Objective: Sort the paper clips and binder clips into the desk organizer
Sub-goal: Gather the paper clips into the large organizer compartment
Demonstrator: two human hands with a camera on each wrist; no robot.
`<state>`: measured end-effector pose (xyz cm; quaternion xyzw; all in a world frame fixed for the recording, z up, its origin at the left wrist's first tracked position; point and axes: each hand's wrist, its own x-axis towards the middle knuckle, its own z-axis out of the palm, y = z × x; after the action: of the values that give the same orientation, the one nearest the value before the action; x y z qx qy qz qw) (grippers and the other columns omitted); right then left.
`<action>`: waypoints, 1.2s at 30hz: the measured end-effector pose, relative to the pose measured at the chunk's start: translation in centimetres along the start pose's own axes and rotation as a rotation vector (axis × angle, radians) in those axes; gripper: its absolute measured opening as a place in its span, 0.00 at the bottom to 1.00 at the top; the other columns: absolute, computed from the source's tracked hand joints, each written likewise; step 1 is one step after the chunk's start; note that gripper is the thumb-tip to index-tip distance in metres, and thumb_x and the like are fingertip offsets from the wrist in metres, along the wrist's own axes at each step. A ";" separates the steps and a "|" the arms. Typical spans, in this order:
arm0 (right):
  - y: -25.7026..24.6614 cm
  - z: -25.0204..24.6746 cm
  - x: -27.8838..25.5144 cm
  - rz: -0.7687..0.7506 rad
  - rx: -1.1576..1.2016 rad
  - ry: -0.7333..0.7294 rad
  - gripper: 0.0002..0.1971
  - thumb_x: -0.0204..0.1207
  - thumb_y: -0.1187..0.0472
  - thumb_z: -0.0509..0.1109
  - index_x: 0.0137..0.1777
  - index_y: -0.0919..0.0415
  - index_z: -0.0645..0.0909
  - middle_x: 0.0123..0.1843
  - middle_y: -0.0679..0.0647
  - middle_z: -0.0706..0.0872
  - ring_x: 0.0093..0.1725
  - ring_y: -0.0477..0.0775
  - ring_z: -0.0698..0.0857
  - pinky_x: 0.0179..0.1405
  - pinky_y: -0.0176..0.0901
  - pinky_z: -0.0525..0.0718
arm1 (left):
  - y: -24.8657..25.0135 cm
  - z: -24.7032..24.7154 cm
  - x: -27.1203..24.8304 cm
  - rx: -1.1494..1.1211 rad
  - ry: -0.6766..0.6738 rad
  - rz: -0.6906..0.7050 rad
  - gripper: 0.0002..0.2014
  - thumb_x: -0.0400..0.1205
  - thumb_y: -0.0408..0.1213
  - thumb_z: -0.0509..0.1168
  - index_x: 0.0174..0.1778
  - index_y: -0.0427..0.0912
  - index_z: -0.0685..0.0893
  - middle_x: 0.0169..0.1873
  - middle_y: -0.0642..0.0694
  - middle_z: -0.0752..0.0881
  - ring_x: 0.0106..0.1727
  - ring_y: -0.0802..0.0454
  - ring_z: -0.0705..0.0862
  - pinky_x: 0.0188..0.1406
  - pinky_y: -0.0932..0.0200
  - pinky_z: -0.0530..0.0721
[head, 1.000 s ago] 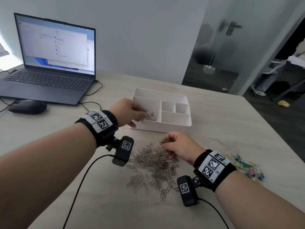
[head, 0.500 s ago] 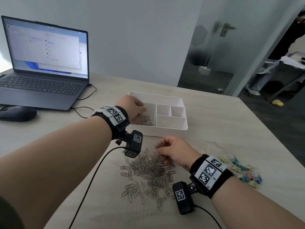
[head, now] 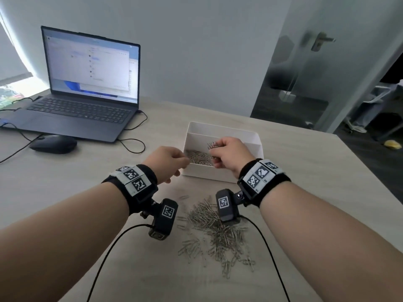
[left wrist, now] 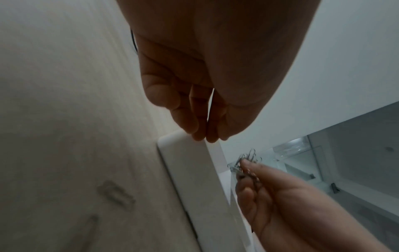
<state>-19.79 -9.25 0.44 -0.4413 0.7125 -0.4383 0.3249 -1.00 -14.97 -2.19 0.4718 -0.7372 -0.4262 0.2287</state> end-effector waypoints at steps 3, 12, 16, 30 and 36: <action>-0.4 1.0 1.4 -0.005 -0.121 0.043 0.08 0.76 0.70 0.72 0.40 0.60 0.77 0.29 0.58 0.83 0.27 0.56 0.82 0.27 0.47 0.87 | -1.2 0.6 -1.0 0.031 -0.072 -0.036 0.05 0.80 0.41 0.69 0.42 0.47 0.88 0.42 0.44 0.91 0.37 0.51 0.88 0.23 0.58 0.83; -0.8 -0.2 -0.9 -0.107 -0.400 -0.054 0.05 0.79 0.59 0.68 0.43 0.50 0.83 0.46 0.55 0.90 0.49 0.59 0.91 0.56 0.61 0.89 | -1.0 1.2 -3.2 0.449 -0.239 0.013 0.15 0.82 0.40 0.63 0.61 0.52 0.89 0.56 0.51 0.88 0.53 0.51 0.85 0.56 0.61 0.80; 0.5 -2.4 -5.0 -0.171 -0.513 -0.016 0.09 0.81 0.57 0.65 0.53 0.53 0.87 0.52 0.47 0.89 0.52 0.50 0.87 0.57 0.48 0.86 | -0.4 1.7 -4.3 0.561 -0.304 0.058 0.16 0.82 0.38 0.61 0.63 0.51 0.88 0.63 0.51 0.87 0.64 0.49 0.83 0.67 0.56 0.79; 5.6 -4.7 -13.4 0.019 -0.927 -0.466 0.36 0.71 0.36 0.73 0.78 0.48 0.73 0.72 0.53 0.71 0.69 0.54 0.79 0.73 0.49 0.76 | 2.4 5.2 -8.6 0.701 -0.484 0.170 0.17 0.77 0.41 0.63 0.61 0.52 0.89 0.58 0.50 0.88 0.57 0.50 0.84 0.61 0.55 0.82; 5.0 -4.5 -13.2 0.049 -1.012 -0.458 0.62 0.56 0.26 0.78 0.87 0.47 0.55 0.82 0.54 0.59 0.77 0.58 0.73 0.75 0.53 0.75 | 1.6 4.6 -8.6 0.779 -0.403 0.060 0.57 0.55 0.75 0.71 0.81 0.58 0.63 0.72 0.51 0.70 0.67 0.47 0.80 0.66 0.46 0.82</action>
<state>-20.06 5.42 -1.29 -0.6097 0.7553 0.0734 0.2290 -1.32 -5.11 -2.67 0.4086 -0.8861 -0.1934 -0.1024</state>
